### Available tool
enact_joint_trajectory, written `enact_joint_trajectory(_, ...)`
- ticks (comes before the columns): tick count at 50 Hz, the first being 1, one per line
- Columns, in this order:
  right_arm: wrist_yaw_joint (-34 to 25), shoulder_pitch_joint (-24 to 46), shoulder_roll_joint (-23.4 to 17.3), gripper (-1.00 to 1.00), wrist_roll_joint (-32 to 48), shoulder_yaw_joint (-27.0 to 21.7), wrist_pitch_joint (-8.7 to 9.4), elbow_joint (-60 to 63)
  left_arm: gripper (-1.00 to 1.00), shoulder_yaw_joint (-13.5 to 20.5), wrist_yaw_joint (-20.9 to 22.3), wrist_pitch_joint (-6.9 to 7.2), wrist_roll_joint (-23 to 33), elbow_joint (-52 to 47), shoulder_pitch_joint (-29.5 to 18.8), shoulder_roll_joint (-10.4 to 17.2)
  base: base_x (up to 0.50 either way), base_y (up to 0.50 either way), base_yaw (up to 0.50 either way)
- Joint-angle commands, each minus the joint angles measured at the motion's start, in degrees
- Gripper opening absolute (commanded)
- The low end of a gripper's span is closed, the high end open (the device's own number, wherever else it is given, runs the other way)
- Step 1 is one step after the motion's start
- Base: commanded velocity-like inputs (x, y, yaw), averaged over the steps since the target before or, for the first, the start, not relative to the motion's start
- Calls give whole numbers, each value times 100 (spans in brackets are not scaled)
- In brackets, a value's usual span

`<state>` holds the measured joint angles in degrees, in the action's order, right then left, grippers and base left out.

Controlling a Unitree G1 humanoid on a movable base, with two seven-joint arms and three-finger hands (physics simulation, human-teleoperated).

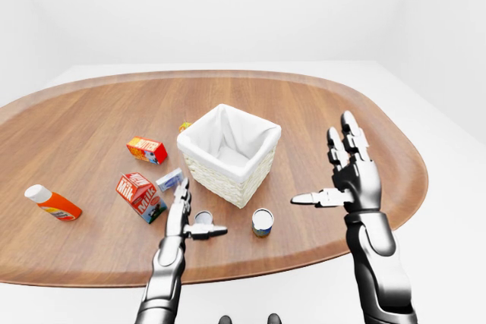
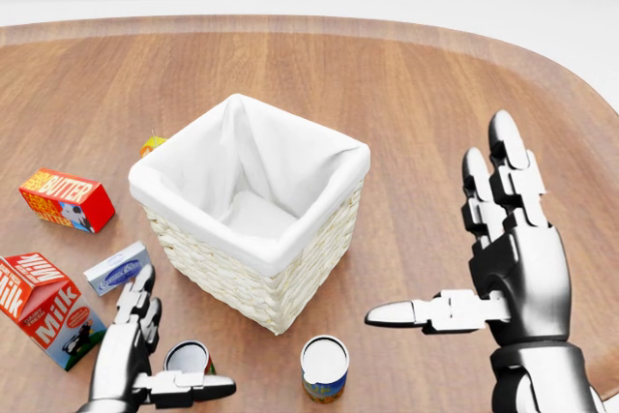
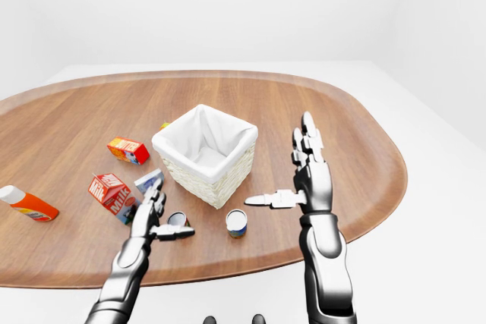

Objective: Pick up the tomato sauce, and put it in the basket.

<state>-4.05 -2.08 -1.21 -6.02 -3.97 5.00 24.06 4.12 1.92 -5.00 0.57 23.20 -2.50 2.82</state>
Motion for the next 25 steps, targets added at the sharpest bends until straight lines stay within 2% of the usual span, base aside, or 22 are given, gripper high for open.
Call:
enact_joint_trajectory(1,0,-9,3,100,7,14,0,-10,97,5,-10,0,-2,138,-32,12,0,0,0)
enact_joint_trajectory(11,-1,-13,3,100,5,14,0,-1,97,16,-80,0,78,191,-62,45,0,0,0)
enact_joint_trajectory(25,-6,-15,3,100,7,17,0,3,96,53,-176,0,270,-360,46,77,0,0,0)
